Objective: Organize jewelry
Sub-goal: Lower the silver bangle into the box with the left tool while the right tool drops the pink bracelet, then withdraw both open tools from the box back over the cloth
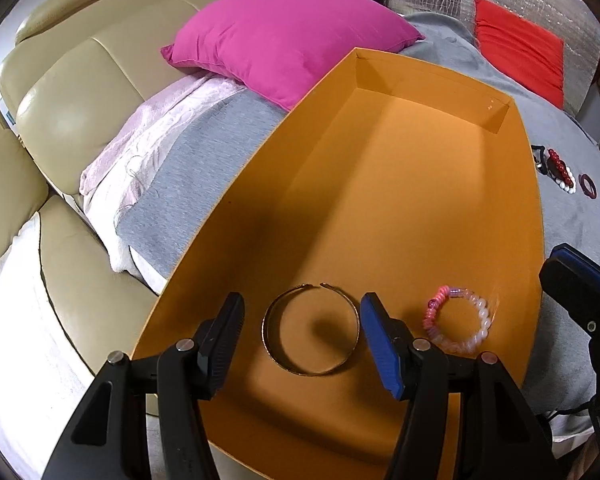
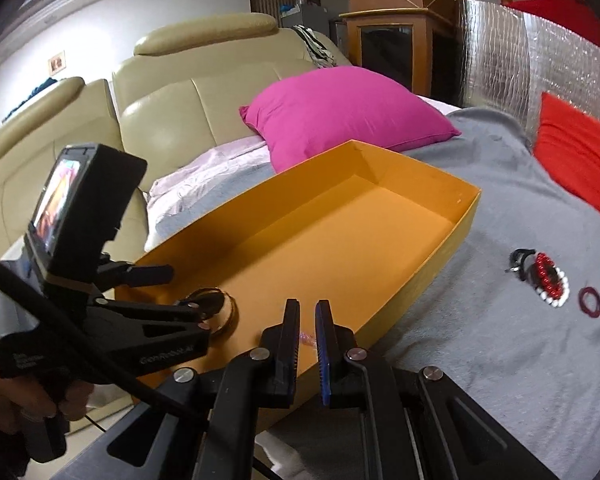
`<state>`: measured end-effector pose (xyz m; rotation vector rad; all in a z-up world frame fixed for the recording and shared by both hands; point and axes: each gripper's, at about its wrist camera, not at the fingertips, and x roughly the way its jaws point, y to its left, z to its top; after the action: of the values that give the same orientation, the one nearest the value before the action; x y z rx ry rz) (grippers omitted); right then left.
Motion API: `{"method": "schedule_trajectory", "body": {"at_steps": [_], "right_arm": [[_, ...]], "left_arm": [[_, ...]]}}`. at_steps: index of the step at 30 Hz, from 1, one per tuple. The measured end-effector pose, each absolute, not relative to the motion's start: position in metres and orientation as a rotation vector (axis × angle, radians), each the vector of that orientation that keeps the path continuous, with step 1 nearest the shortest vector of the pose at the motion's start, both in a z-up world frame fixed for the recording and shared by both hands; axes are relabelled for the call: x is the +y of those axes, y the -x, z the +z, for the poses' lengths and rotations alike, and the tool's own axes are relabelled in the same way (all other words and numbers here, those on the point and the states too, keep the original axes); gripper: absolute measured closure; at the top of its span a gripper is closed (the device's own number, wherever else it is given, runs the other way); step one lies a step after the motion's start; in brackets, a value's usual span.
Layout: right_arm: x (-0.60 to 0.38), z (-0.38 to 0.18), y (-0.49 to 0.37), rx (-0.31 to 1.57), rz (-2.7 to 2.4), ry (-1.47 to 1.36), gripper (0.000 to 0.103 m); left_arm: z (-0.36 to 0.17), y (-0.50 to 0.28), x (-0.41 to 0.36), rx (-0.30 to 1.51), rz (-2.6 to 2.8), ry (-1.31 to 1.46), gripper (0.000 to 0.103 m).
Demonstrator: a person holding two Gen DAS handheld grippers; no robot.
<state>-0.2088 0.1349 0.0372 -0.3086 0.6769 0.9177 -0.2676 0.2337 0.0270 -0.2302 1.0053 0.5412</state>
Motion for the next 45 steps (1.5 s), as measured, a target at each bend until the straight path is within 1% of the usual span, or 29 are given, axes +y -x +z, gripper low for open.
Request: {"method": "schedule_trajectory", "body": {"at_steps": [1, 4, 8, 9, 10, 11, 13, 15, 21, 34, 45], "right_arm": [[0.134, 0.038, 0.209, 0.672, 0.911, 0.316, 0.093], [0.136, 0.037, 0.21, 0.654, 0.878, 0.357, 0.086], [0.135, 0.039, 0.213, 0.627, 0.855, 0.388, 0.082], [0.134, 0.04, 0.213, 0.623, 0.85, 0.394, 0.079], [0.133, 0.041, 0.213, 0.614, 0.836, 0.401, 0.073], [0.132, 0.042, 0.212, 0.606, 0.824, 0.406, 0.07], [0.128, 0.045, 0.212, 0.591, 0.809, 0.405, 0.052], [0.118, 0.053, 0.208, 0.564, 0.79, 0.374, 0.045], [0.094, 0.072, 0.199, 0.514, 0.718, 0.317, 0.045], [0.033, 0.101, 0.17, 0.48, 0.542, 0.254, 0.045], [-0.001, 0.112, 0.165, 0.463, 0.487, 0.224, 0.045]], "left_arm": [[0.027, 0.267, 0.234, 1.005, 0.542, 0.23, 0.041], [0.028, 0.268, 0.235, 1.003, 0.543, 0.23, 0.041], [0.03, 0.267, 0.234, 0.999, 0.541, 0.226, 0.041], [0.032, 0.267, 0.234, 0.997, 0.54, 0.227, 0.041], [0.034, 0.267, 0.234, 0.992, 0.539, 0.227, 0.041], [0.036, 0.267, 0.233, 0.989, 0.538, 0.226, 0.041], [0.041, 0.267, 0.231, 0.978, 0.535, 0.223, 0.041], [0.046, 0.266, 0.229, 0.967, 0.531, 0.22, 0.041], [0.064, 0.261, 0.212, 0.934, 0.506, 0.19, 0.041], [0.098, 0.243, 0.157, 0.876, 0.405, 0.101, 0.041], [0.108, 0.235, 0.127, 0.862, 0.354, 0.056, 0.041]]}}
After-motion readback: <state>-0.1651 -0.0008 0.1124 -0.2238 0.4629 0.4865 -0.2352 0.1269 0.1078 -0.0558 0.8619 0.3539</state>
